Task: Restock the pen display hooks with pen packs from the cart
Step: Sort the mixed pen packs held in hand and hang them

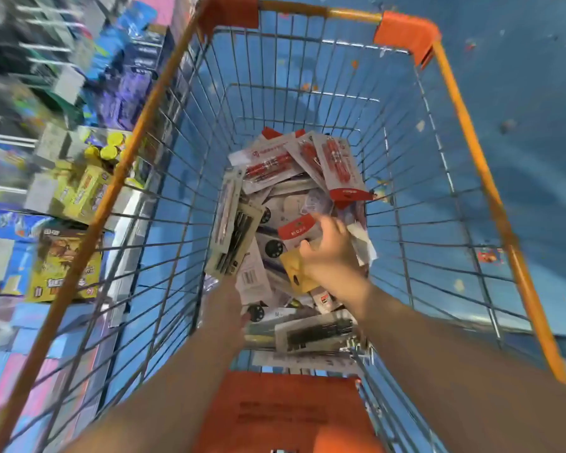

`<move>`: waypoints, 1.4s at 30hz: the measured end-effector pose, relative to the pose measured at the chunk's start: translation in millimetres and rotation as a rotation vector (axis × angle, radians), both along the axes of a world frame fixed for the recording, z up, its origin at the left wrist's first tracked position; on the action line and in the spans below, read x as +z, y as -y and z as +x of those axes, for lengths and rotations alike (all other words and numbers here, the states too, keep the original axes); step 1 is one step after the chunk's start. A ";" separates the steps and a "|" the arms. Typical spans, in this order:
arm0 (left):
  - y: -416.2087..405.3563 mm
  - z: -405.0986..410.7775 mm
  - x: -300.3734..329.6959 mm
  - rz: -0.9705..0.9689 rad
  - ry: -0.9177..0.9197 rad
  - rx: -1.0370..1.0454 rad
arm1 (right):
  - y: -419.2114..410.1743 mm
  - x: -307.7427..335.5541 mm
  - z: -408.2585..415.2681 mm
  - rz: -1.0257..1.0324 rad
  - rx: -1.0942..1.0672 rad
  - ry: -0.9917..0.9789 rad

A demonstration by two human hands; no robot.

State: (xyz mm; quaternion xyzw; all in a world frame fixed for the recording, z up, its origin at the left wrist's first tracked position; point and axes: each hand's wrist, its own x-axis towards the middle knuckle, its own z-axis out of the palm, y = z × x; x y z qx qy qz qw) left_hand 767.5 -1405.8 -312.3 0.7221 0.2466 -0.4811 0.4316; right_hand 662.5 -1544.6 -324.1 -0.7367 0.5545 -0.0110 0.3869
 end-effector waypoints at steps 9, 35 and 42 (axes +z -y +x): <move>0.8 2.6 -75.8 -0.005 -0.012 -0.004 | 34.0 -85.7 15.3 -0.178 0.378 -0.368; -3.2 -16.2 -87.5 -0.050 -0.242 0.113 | -25.4 -77.6 35.7 0.737 -0.112 -0.028; -8.9 -19.7 -33.0 -0.137 -0.201 0.056 | -42.2 -19.9 -3.3 0.664 -0.190 0.180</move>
